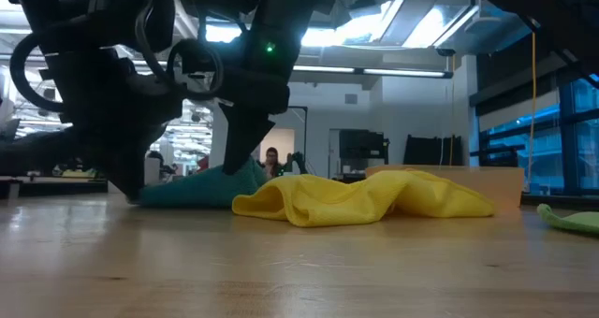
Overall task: Roll microfiber towels into tight, uniform cylinder then place into a basket
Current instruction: Roll the blue microfiber towel
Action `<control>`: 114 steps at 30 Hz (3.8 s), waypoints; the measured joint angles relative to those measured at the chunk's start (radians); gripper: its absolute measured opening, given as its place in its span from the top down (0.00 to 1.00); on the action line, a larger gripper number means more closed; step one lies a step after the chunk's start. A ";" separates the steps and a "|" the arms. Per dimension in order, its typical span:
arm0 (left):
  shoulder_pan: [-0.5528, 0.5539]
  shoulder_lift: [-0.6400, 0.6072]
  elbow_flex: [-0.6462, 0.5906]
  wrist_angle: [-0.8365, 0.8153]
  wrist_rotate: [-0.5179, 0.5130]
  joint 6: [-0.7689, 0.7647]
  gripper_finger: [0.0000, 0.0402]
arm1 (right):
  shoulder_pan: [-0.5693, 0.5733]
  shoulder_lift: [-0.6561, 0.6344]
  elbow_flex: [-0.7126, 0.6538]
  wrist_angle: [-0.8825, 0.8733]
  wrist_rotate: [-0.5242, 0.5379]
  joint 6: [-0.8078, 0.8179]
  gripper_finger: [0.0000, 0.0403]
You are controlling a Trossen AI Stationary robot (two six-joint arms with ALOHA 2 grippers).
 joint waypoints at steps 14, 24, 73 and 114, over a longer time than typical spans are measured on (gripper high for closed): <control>-0.100 0.000 0.133 -0.136 0.062 0.006 1.00 | 0.070 -0.007 0.003 -0.042 0.015 0.046 0.99; -0.054 0.000 0.151 -0.184 -0.024 0.017 1.00 | 0.060 -0.013 0.002 -0.055 0.115 0.078 0.99; 0.140 -0.018 0.061 -0.036 -0.335 0.327 1.00 | -0.075 -0.006 -0.001 -0.214 0.353 0.179 0.99; -0.513 -0.359 0.061 -0.553 -0.055 -0.618 1.00 | -0.134 -0.010 -0.060 -0.123 0.268 0.204 0.99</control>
